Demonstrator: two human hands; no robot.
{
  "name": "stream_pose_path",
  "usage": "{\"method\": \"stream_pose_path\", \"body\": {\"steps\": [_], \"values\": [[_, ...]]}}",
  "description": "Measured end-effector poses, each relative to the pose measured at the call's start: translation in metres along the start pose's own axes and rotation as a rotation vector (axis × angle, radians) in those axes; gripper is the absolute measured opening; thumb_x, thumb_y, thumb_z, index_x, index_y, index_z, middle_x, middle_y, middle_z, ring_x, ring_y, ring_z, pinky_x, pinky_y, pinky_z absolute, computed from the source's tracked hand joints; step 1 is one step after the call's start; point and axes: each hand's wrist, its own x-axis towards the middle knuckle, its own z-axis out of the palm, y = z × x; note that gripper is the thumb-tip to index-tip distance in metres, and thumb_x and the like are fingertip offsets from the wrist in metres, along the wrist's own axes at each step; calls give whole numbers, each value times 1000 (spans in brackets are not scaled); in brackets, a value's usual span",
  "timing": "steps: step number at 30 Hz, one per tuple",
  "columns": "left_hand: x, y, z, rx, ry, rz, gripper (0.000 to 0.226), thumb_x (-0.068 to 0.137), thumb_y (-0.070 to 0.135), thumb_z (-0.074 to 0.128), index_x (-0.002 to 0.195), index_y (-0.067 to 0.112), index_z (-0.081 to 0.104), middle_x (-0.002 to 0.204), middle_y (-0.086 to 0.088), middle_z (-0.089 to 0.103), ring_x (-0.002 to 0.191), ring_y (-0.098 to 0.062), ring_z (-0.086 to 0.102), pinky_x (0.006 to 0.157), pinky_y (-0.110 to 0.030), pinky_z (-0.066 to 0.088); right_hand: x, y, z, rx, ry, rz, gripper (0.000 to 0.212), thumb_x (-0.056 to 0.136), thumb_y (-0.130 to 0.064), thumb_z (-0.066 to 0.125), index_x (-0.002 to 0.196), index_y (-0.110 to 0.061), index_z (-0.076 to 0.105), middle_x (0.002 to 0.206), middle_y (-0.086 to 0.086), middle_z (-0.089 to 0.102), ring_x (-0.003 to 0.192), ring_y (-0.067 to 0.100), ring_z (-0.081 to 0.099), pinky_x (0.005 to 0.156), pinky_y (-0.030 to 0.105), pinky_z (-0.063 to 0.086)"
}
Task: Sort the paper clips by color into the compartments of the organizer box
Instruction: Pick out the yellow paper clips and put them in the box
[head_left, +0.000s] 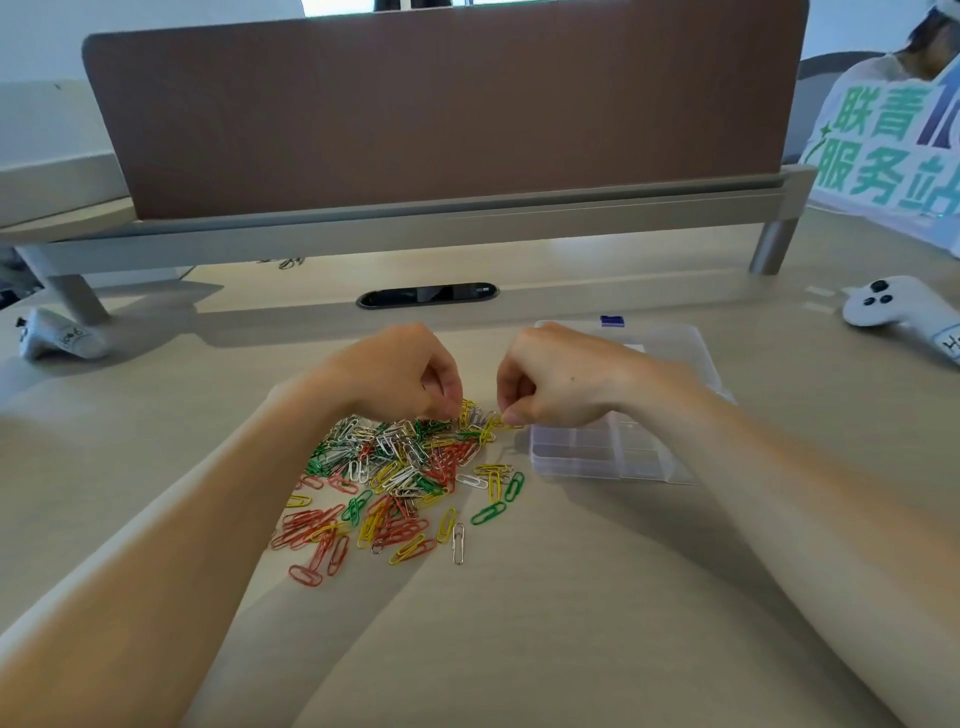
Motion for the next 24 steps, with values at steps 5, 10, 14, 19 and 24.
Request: {"method": "stream_pose_path", "body": {"steps": [5, 10, 14, 19, 24], "values": [[-3, 7, -1, -189, 50, 38, 3, 80, 14, 76, 81, 16, 74, 73, -2, 73, 67, -12, 67, 72, -32, 56, -6, 3, -13, -12, 11, 19, 6, 85, -23, 70, 79, -23, 69, 64, -16, 59, 62, 1, 55, 55, 19, 40], [6, 23, 4, -265, 126, 112, 8, 80, 11, 75, 87, 7, 74, 73, -6, 73, 65, -16, 69, 68, -27, 59, -21, 27, -36, -67, 4, 128, 5, 83, -24, 72, 78, -22, 71, 70, -13, 64, 68, 4, 59, 60, 22, 46], [22, 43, 15, -212, 133, 157, 7, 78, 15, 77, 85, 16, 76, 75, 1, 74, 68, -10, 69, 72, -26, 58, -26, 40, -40, -89, -50, 196, 5, 79, -29, 74, 78, -24, 74, 76, -10, 69, 78, 11, 63, 72, 31, 52], [29, 57, 31, -176, 116, 182, 9, 73, 20, 82, 81, 21, 77, 72, 9, 73, 65, 0, 67, 69, -21, 56, -24, 40, -34, -63, -81, 173, 4, 74, -32, 78, 77, -30, 75, 76, -11, 71, 78, 10, 64, 69, 29, 50], [24, 42, 16, -150, 157, 206, 7, 78, 16, 77, 81, 22, 74, 76, 12, 71, 68, 4, 64, 67, -14, 51, -25, 41, -37, 6, -45, 158, 12, 78, -24, 76, 91, -23, 77, 84, -7, 74, 83, 11, 68, 75, 30, 54]]}}
